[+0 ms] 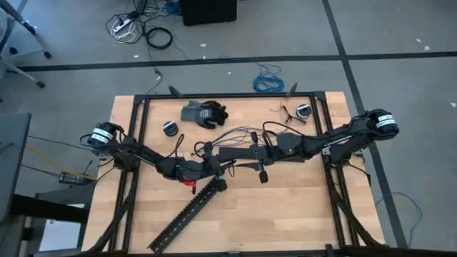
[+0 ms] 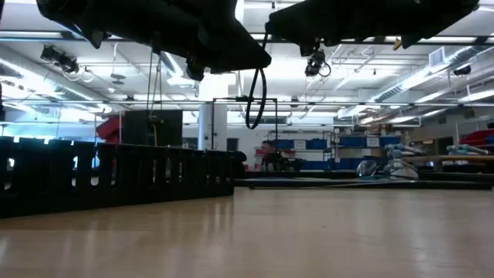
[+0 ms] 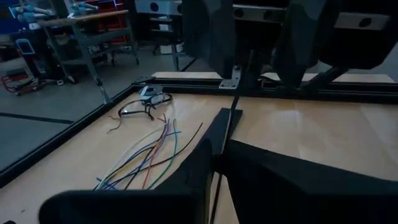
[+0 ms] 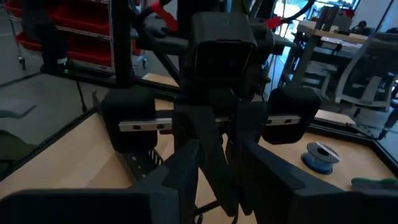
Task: Ziptie cables
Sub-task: Insert the black zip tie into the locking head
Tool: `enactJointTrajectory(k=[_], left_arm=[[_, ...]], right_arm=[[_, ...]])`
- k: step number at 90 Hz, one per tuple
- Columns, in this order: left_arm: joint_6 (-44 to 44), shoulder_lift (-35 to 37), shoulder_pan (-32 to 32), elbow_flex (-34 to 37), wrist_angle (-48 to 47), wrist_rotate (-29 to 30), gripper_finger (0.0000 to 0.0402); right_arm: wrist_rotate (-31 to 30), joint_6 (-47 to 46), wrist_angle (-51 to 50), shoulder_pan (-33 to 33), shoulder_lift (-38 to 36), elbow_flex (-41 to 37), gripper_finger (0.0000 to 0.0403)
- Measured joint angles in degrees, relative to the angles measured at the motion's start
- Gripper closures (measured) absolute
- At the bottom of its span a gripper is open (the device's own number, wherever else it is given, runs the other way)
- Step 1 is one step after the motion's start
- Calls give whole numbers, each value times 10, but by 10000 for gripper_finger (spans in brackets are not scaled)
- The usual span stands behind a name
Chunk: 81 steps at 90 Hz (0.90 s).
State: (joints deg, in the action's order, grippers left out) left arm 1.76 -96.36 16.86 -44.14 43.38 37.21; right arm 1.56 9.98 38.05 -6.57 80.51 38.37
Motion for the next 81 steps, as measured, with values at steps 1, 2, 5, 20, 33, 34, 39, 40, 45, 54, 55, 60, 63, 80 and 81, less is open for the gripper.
enactJointTrajectory(k=[1,2,5,20,33,34,39,40,45,54,55,60,63,80,81], left_arm=[[0,0,0,0,0,0,374],[0,0,0,0,0,0,374],[0,0,0,0,0,0,374],[0,0,0,0,0,0,374],[0,0,0,0,0,0,374],[0,0,0,0,-1,0,374],[0,0,0,0,-1,0,374],[0,0,0,0,0,0,374],[0,0,0,0,-2,0,374],[-2,0,0,0,-3,0,374],[-2,0,0,0,-3,0,374],[-2,0,0,1,-8,-2,374],[-2,0,0,1,-11,-2,374],[-1,0,0,1,-18,0,374],[-1,0,0,1,-17,0,374]], right_arm=[[0,0,0,0,0,0,286],[0,0,0,0,0,0,286],[0,0,0,0,0,0,286],[-14,2,0,0,0,0,290],[-20,4,0,3,0,0,308],[-20,4,0,4,1,0,310],[-20,4,14,5,11,0,321],[-20,4,16,5,13,0,324],[-14,7,31,5,28,0,337],[-6,14,58,5,57,0,377],[-6,16,58,5,59,0,382],[-6,19,59,7,67,0,395],[-7,14,60,10,69,0,397],[-8,6,49,14,62,1,402],[-8,6,46,14,61,1,402]])
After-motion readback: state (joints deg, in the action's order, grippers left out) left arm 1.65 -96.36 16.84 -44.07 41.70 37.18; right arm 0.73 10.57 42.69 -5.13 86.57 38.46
